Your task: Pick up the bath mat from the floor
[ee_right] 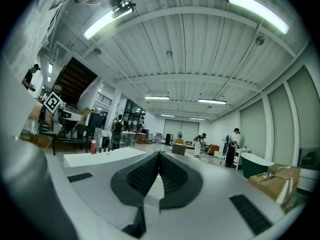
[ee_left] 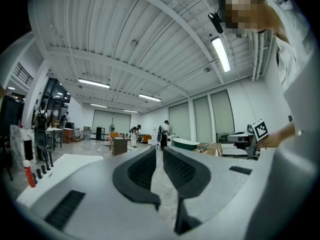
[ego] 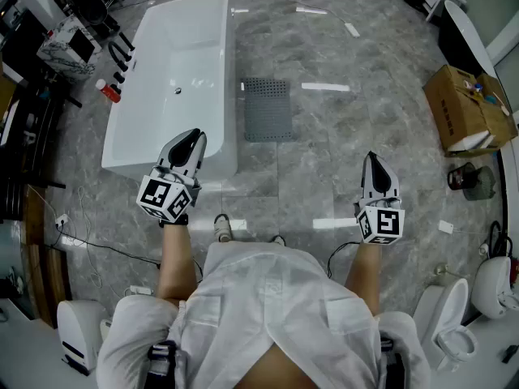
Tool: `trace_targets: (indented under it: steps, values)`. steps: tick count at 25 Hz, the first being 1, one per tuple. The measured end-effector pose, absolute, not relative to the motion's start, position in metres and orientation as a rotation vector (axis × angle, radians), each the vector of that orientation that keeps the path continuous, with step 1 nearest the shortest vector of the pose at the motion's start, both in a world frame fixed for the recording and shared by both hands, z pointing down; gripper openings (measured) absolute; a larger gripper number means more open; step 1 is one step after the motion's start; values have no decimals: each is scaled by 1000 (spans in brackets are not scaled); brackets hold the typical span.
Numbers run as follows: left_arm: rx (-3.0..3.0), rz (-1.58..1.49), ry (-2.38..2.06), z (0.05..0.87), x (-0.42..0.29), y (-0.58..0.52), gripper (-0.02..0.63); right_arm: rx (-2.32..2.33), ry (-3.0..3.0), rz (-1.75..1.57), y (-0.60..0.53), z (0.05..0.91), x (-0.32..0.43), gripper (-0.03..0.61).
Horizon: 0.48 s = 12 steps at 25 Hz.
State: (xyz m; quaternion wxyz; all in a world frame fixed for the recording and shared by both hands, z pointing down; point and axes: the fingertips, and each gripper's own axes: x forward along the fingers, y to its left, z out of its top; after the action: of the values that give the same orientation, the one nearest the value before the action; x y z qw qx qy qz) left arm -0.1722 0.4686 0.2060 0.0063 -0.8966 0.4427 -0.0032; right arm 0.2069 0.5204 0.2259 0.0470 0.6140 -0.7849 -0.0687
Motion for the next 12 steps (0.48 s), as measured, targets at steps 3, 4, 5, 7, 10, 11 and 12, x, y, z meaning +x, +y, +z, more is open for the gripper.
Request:
trace_targets:
  steps: [3, 4, 5, 7, 10, 11, 12]
  values:
    - [-2797, -12, 1393, 204, -176, 468, 52, 1874, -2397, -212, 518, 224, 205, 26]
    - [-2795, -8, 1396, 204, -177, 468, 51, 1873, -2398, -215, 517, 223, 205, 26]
    - [-2794, -2, 1398, 203, -177, 467, 51, 1873, -2399, -218, 517, 222, 205, 26]
    - [-2794, 5, 1399, 201, -177, 468, 52, 1871, -2401, -226, 516, 220, 204, 26]
    - [-2798, 8, 1398, 200, -177, 471, 52, 1863, -2403, -231, 517, 219, 203, 26]
    - [-2799, 7, 1397, 201, -176, 472, 52, 1861, -2404, -231, 518, 219, 203, 26]
    - [-2800, 4, 1396, 201, -176, 472, 51, 1859, -2403, -232, 518, 219, 203, 26]
